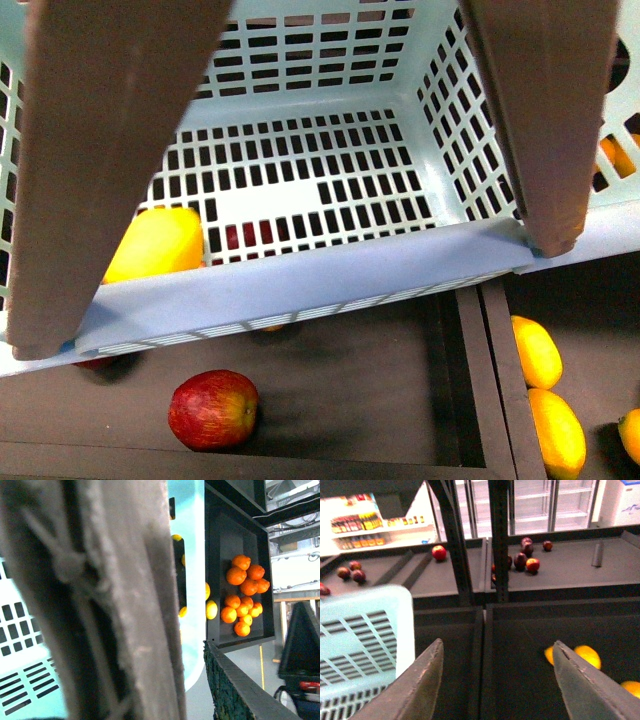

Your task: Pick lemon and mango into basket

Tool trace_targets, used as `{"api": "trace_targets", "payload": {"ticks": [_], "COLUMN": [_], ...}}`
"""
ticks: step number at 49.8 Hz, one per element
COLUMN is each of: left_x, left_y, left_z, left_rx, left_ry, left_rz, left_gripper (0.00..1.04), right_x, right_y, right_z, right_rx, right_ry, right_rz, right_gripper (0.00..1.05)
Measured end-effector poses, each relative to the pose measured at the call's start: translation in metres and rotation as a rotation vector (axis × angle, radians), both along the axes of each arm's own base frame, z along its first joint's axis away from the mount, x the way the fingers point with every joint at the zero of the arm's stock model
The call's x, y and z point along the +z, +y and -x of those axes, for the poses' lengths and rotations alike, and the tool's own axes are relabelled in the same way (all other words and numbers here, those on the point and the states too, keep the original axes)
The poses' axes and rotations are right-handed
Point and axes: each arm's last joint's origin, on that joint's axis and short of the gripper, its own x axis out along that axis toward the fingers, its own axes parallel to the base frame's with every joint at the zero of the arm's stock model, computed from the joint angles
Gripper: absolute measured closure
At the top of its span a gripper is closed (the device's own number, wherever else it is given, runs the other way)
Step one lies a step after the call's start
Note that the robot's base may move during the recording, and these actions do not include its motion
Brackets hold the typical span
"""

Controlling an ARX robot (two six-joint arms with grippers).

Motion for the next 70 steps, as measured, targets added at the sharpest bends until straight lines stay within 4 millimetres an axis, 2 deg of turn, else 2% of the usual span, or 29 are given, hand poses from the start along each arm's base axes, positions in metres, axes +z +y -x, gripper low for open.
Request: {"api": "trace_targets", "payload": {"ticks": [6, 16, 29, 37, 38, 47, 51, 63, 70], "left_x": [0.0, 0.0, 0.0, 0.0, 0.0, 0.0, 0.0, 0.0, 0.0], "left_y": [0.0, 0.0, 0.0, 0.0, 0.0, 0.0, 0.0, -0.002, -0.001], "left_z": [0.0, 0.0, 0.0, 0.0, 0.0, 0.0, 0.0, 0.001, 0.001], "left_rx": [0.003, 0.004, 0.005, 0.004, 0.004, 0.004, 0.004, -0.007, -0.012], "left_ry": [0.002, 0.002, 0.001, 0.002, 0.002, 0.002, 0.002, -0.003, 0.002], "left_rz": [0.002, 0.002, 0.001, 0.002, 0.002, 0.001, 0.001, -0.003, 0.002], "left_gripper": [0.77, 0.77, 0.77, 0.77, 0.77, 0.77, 0.77, 0.77, 0.77], "right_x": [-0.023, -0.044, -0.058, -0.067, -0.068, -0.068, -0.068, -0.069, -0.069], "right_y": [-0.009, -0.019, -0.032, -0.033, -0.033, -0.033, -0.033, -0.033, -0.033], "right_z": [0.014, 0.033, 0.048, 0.057, 0.058, 0.06, 0.06, 0.06, 0.06], "right_rx": [-0.003, -0.009, -0.01, -0.01, -0.011, -0.011, -0.011, -0.013, -0.013], "right_ry": [0.02, 0.015, 0.009, 0.014, 0.014, 0.008, 0.008, 0.009, 0.008], "right_rz": [0.065, 0.087, 0.089, 0.089, 0.089, 0.09, 0.09, 0.09, 0.09], "right_gripper": [0.65, 1.03, 1.03, 1.03, 1.02, 0.64, 0.53, 0.09, 0.09]}}
